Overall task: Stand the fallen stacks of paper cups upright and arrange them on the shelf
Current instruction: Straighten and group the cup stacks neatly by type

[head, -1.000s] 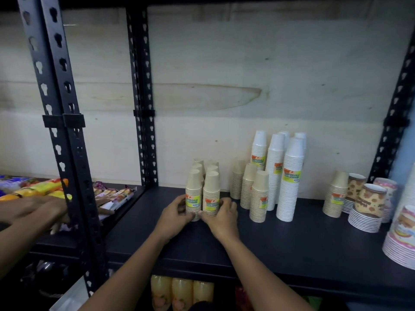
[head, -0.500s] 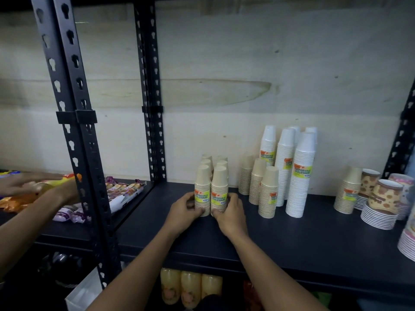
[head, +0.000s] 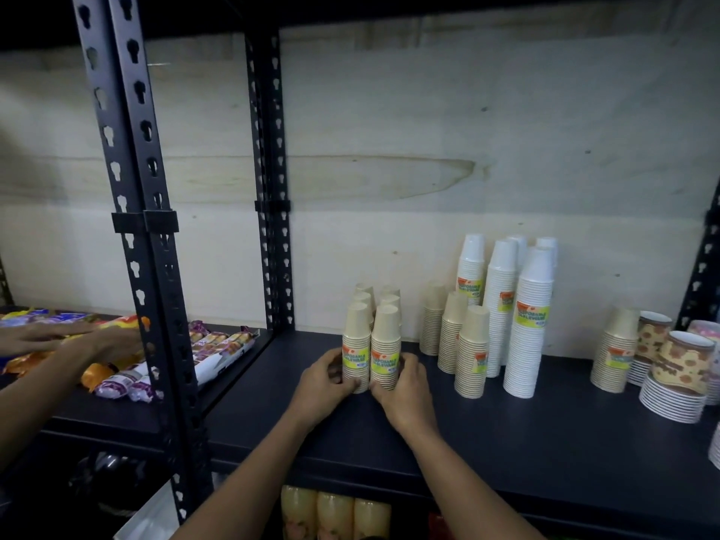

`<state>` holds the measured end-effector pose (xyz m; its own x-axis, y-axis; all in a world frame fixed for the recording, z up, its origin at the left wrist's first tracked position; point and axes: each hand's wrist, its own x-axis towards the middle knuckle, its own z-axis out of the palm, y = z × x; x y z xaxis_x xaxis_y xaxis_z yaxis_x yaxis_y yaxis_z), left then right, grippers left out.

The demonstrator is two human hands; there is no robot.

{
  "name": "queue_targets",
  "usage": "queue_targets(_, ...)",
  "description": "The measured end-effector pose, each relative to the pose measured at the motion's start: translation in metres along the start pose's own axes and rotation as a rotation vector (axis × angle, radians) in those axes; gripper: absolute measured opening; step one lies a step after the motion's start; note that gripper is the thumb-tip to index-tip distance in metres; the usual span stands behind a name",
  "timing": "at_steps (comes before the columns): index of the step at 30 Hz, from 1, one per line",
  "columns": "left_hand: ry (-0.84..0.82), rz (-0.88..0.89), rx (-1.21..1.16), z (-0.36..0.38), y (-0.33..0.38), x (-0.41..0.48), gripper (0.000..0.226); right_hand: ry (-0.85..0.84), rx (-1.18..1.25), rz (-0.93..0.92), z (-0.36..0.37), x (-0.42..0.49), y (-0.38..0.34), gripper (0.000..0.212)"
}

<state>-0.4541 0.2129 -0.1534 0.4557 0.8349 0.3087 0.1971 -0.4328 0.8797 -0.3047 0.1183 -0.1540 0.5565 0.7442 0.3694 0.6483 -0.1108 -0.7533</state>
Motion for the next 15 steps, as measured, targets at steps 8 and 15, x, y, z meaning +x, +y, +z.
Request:
queue_targets(8, 0.252, 0.082, -0.038, -0.010, 0.037, -0.008, 0.077, 0.154, 0.090, -0.129, -0.045, -0.012, 0.000, 0.078)
queue_targets(15, 0.417, 0.300, -0.045, 0.022, 0.111, -0.020, 0.036, 0.309, 0.055, -0.167, -0.110, -0.022, 0.015, 0.058)
